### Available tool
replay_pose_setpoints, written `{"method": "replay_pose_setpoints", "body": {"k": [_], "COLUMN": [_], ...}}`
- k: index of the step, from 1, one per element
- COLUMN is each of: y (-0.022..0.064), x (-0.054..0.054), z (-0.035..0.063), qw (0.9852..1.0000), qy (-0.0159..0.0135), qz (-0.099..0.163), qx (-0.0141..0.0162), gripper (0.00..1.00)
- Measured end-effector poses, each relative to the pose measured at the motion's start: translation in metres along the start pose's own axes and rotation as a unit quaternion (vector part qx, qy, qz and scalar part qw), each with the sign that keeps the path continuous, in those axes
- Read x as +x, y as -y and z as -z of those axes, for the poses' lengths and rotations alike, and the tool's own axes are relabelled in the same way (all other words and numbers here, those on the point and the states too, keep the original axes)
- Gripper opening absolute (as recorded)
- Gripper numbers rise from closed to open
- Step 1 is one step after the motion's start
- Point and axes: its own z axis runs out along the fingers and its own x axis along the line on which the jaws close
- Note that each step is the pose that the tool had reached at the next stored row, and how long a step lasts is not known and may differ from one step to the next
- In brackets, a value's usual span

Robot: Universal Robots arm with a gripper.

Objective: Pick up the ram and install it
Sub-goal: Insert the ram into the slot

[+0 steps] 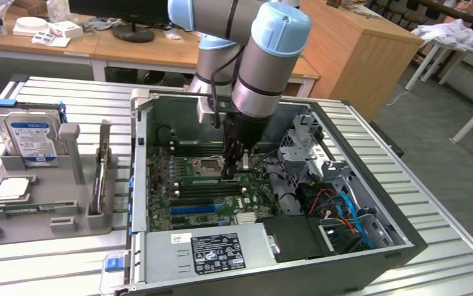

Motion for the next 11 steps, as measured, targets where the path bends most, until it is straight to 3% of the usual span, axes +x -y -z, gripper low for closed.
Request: {"method": "replay_pose_setpoints", "body": {"k": [11], "y": [0.0001], "x": [0.0001], "z": [-0.0032], "qw": [1.0], "qy": [-0.0001], "qz": [0.001], "qx": [0.0], "gripper": [0.11]}}
